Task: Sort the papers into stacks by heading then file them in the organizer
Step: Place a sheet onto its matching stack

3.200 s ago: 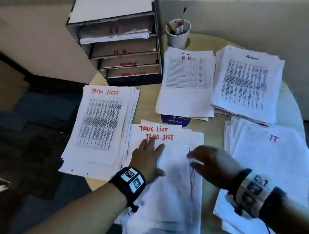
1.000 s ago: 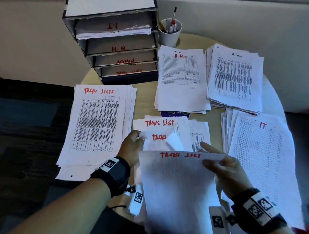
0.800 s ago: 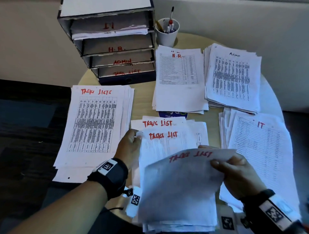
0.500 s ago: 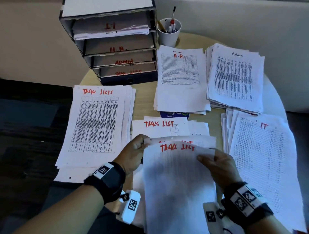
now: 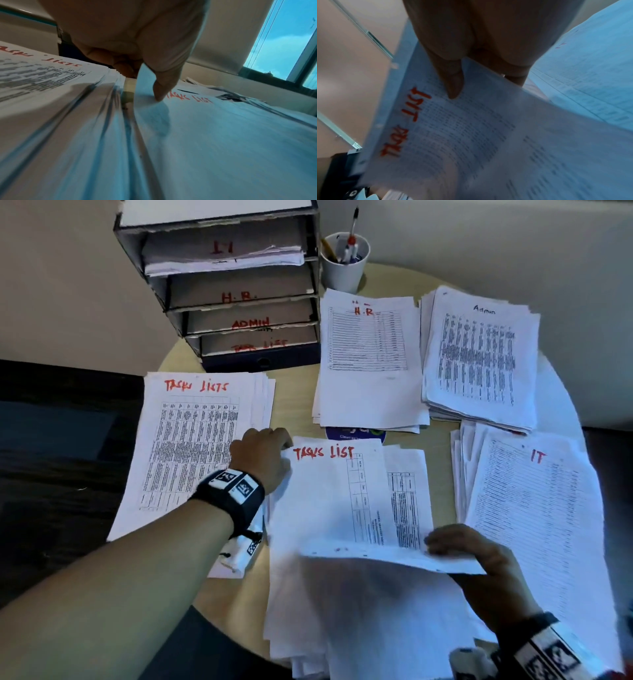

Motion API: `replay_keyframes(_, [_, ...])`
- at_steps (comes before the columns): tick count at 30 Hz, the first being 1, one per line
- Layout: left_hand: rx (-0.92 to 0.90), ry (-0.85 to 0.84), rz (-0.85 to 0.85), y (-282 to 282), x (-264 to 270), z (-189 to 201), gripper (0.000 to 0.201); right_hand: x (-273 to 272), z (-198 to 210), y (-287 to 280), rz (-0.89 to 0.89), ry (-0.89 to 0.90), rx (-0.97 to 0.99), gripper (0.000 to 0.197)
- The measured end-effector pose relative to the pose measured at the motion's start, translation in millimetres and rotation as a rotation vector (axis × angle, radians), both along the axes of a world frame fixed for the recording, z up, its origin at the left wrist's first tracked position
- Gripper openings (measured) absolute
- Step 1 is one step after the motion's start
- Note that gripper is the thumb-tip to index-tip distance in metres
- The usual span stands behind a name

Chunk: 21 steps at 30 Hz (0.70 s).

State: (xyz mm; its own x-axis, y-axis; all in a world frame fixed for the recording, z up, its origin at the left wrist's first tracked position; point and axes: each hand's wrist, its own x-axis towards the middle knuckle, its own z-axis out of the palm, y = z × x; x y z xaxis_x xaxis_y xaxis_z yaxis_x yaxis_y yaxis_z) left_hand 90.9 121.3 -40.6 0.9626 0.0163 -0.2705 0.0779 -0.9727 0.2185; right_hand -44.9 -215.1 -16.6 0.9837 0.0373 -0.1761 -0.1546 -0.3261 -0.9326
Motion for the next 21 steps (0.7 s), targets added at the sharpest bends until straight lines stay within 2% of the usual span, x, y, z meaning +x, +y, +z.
replay_keyframes(2, [-0.248,-0.021,0.023,4,-10,5,0.008,3,-5,-6,0.050,0.077,0.158,0.028])
replay_keyframes(4, [-0.662,0.056,0.051,4,-26,28,0.019,2,-9,-10,0.120,0.213,0.197,0.049])
replay_keyframes(5, [-0.844,0.119,0.035,3,-37,43,0.023,2,-7,-9,0.137,0.185,0.195,0.050])
replay_keyframes(6, [-0.960,0.207,-0.027,2,-47,57,0.025,6,-7,-7,0.095,0.093,0.237,0.041])
replay_keyframes(7, [-1.014,0.308,-0.113,0,-56,69,0.025,7,-3,-3,0.060,-0.012,0.171,0.027])
replay_keyframes(8, [-1.044,0.402,-0.191,-2,-64,79,0.024,7,-1,3,0.048,-0.042,0.043,0.019])
replay_keyframes(10, [-1.133,0.502,-0.219,-5,-71,82,0.025,11,4,6,0.040,0.054,0.088,0.024])
replay_keyframes(11, [-1.213,0.496,-0.122,-6,-68,81,0.025,15,-1,7,0.043,0.066,0.094,0.035])
replay_keyframes(13, [-1.301,0.385,0.199,-8,-52,63,0.022,20,1,8,0.035,0.013,-0.030,0.053])
replay_keyframes(14, [-1.238,0.308,0.336,-9,-40,47,0.020,21,2,7,0.045,-0.025,-0.051,0.054])
replay_keyframes(16, [-1.023,0.220,0.432,-12,-16,21,0.016,20,6,8,-0.010,-0.020,0.033,0.061])
replay_keyframes(18, [-0.818,0.320,0.320,-18,-4,-3,0.022,18,6,2,-0.054,0.037,0.115,0.077])
replay_keyframes(20, [-0.512,0.322,0.133,-28,3,-22,0.030,17,9,-1,-0.044,0.030,0.009,0.096])
replay_keyframes(21, [-0.392,0.286,0.092,-35,6,-27,0.033,16,8,-2,-0.053,0.022,-0.022,0.098])
